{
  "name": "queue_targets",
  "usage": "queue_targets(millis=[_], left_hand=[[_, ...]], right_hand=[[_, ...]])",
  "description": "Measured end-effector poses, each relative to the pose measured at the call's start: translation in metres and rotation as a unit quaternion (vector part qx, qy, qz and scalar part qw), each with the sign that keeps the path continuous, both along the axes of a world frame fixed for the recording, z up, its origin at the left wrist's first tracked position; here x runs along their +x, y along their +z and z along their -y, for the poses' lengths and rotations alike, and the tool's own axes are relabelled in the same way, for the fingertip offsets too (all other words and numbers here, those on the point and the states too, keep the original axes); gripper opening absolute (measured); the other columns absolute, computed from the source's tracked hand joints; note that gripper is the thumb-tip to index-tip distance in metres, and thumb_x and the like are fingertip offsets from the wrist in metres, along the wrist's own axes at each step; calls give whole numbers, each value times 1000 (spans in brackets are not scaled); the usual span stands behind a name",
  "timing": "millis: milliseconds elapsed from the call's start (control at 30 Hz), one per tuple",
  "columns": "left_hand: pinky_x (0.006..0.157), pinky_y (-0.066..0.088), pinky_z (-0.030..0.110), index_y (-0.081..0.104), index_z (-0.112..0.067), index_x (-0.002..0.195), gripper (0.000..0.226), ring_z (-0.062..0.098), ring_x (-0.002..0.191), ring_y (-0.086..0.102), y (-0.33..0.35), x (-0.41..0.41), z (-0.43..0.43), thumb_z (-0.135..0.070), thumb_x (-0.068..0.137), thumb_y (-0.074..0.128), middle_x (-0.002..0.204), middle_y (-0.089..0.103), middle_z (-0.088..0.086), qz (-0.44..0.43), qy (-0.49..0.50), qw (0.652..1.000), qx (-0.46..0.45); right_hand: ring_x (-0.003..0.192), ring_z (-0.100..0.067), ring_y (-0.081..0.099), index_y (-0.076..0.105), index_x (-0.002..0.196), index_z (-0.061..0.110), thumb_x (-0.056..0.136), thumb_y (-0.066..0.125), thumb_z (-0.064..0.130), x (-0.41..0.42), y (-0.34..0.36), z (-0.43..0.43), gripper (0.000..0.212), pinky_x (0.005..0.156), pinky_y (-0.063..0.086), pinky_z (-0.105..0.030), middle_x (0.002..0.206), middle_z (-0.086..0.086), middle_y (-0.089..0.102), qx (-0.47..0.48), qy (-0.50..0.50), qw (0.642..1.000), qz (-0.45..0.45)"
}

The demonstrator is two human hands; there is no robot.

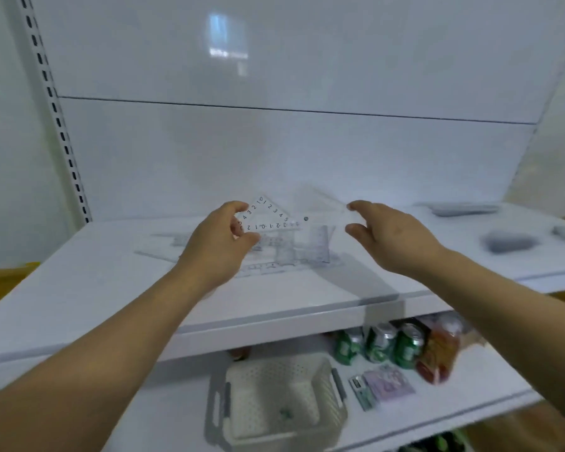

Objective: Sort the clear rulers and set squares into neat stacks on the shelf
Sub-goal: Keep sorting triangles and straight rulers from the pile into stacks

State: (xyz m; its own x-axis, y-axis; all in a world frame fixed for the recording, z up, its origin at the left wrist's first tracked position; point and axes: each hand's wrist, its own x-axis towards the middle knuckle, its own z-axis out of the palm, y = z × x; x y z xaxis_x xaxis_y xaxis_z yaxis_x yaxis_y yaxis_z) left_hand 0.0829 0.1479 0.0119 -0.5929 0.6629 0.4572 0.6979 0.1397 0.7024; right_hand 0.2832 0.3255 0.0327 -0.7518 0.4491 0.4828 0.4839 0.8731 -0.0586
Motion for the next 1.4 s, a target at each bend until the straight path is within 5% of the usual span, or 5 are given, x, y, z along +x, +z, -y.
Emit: queue_targets(millis=[467, 700, 933, 1400], left_hand=[[74, 36, 26, 48, -26, 133, 49, 11, 85, 52, -1, 203, -163, -35, 87, 63, 94, 55, -8, -65, -171, 981, -63], [85, 43, 29, 49, -22, 134, 50, 23, 102, 55, -7, 315, -256, -38, 88, 61, 115, 56, 4, -81, -171, 976, -105], [96, 47, 42, 49, -22, 135, 58, 28, 117, 52, -14, 319, -324, -50, 85, 58, 134, 51, 6, -90, -80, 981, -152], [94, 45, 35, 49, -18, 134, 54, 24, 113, 53, -34, 296, -399, -47, 89, 53, 131, 54, 3, -79, -34, 973, -214]], right_hand=[[127, -28, 47, 31, 145, 19, 100, 31, 41, 264, -10, -90, 50, 100, 41, -40, 144, -7, 44, -50, -275, 960, 12], [124, -28, 49, 26, 147, 22, 101, 32, 37, 378, -16, -157, 49, 97, 46, -42, 145, -7, 43, -82, -319, 944, 24], [132, -27, 40, 28, 147, 21, 101, 31, 38, 390, -29, -228, 49, 103, 40, -41, 147, -5, 38, -123, -306, 943, 38], [135, -31, 30, 32, 145, 20, 101, 33, 34, 352, -39, -406, 47, 111, 26, -45, 147, -11, 34, -189, -273, 942, 40]])
